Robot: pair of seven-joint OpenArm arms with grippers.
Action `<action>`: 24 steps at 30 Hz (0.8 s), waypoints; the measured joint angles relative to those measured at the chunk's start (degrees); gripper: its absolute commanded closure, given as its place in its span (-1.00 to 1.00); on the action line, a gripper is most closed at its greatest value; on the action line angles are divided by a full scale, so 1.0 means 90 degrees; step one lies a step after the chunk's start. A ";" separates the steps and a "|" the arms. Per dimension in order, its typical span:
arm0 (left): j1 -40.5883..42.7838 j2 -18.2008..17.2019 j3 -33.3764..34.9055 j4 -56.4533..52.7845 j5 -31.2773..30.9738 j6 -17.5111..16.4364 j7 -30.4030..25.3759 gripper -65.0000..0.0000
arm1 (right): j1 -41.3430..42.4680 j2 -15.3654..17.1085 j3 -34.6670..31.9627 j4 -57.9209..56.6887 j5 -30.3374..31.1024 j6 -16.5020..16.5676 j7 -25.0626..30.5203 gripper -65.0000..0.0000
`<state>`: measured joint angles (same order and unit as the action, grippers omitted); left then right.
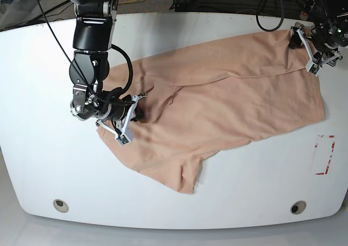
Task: Fold the T-shirt properly
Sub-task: 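Release the right gripper and grasp the shirt body near the collar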
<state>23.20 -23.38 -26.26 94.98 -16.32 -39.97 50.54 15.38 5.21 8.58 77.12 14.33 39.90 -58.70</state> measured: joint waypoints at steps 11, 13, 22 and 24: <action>0.0015 -0.0138 0.0002 -0.0007 0.0046 0.0000 0.0007 -0.53 | 0.0648 0.0007 -0.0002 -0.0367 0.0007 0.0005 0.0005 1.00; 0.0012 -0.0138 0.0002 -0.0007 0.0049 0.0000 0.0012 -0.53 | 0.0760 0.0015 -0.0005 -0.0588 0.0010 0.0005 0.0204 1.00; 0.0015 -0.0250 0.0007 -0.0007 0.0046 0.0000 0.0022 -0.53 | 0.1321 0.0114 -0.0007 -0.1882 -0.0036 -0.0002 0.0520 0.50; 0.0015 -0.0250 0.0007 -0.0007 0.0049 0.0000 0.0027 -0.53 | 0.1387 0.0124 -0.0007 -0.1909 -0.0049 -0.0002 0.0539 0.15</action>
<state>23.33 -25.63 -26.20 94.91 -15.88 -39.97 50.78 27.86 6.33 8.51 59.94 13.89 39.88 -53.84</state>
